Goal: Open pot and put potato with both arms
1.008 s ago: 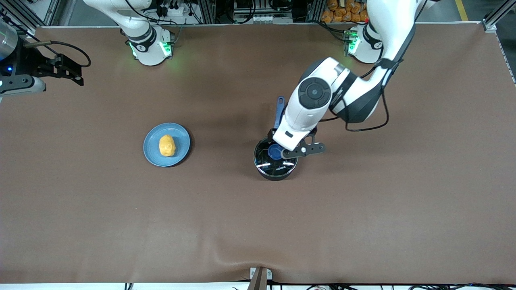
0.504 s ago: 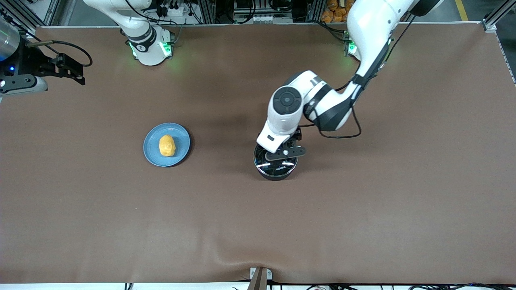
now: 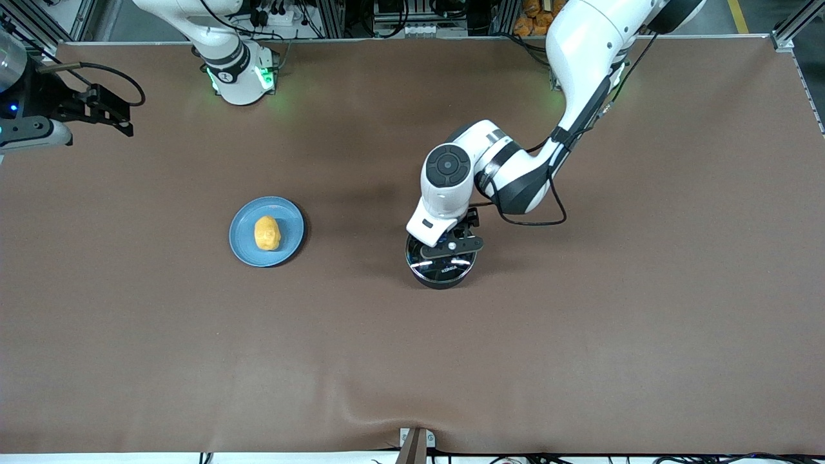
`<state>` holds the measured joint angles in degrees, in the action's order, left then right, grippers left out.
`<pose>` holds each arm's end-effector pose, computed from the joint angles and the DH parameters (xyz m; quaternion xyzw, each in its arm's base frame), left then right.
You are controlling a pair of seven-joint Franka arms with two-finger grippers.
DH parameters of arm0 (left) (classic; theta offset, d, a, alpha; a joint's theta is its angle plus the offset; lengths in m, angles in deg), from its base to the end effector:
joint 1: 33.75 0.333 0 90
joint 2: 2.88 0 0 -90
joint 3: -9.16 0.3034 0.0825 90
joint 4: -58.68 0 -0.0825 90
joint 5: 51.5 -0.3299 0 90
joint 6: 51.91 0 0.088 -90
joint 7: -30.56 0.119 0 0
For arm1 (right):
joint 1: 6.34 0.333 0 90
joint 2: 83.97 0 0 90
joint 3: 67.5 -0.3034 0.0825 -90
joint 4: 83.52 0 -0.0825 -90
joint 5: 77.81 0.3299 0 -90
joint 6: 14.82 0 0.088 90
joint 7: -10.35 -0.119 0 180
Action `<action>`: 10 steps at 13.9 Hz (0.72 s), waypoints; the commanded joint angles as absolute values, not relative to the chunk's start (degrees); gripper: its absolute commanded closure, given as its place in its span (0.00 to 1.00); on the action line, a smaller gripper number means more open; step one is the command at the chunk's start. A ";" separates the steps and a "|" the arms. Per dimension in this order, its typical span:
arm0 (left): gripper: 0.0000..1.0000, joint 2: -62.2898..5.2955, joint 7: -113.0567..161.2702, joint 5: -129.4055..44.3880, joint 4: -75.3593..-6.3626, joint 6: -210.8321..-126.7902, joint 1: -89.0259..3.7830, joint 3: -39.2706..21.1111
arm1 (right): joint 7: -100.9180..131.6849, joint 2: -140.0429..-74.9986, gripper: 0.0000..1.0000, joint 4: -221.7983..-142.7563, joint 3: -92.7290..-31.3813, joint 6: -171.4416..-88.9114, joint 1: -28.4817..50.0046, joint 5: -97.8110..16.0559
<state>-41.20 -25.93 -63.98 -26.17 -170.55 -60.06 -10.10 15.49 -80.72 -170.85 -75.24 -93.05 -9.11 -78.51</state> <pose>0.4936 -0.4296 0.3002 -0.9971 -0.0726 0.0194 0.0092 0.4586 0.0404 0.6291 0.9949 0.0868 -0.0513 0.0098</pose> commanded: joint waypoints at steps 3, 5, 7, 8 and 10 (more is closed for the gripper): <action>0.00 -43.21 -26.40 -65.48 -24.64 -174.34 -60.38 -8.51 | 15.54 -82.30 0.00 -169.83 -75.41 -93.57 -9.59 -77.64; 0.00 -43.31 -26.40 -65.48 -24.64 -174.43 -60.38 -8.51 | 15.54 -82.65 0.00 -169.83 -75.41 -94.71 -9.33 -77.64; 0.00 -43.48 -26.66 -65.56 -24.64 -175.04 -60.47 -8.51 | 15.54 -83.00 0.00 -169.83 -75.50 -94.71 -9.06 -77.64; 0.00 -43.48 -26.75 -65.56 -24.64 -175.13 -60.55 -8.51 | 15.62 -83.09 0.00 -169.83 -75.59 -94.71 -8.97 -77.64; 0.00 -43.48 -27.01 -65.48 -24.64 -175.22 -60.55 -8.51 | 15.71 -85.18 0.00 -169.83 -75.59 -95.67 -8.89 -78.07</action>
<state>-42.75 -25.91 -63.99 -26.02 -174.99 -60.09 -8.63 15.51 -82.96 -170.86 -75.41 -95.11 -8.99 -78.42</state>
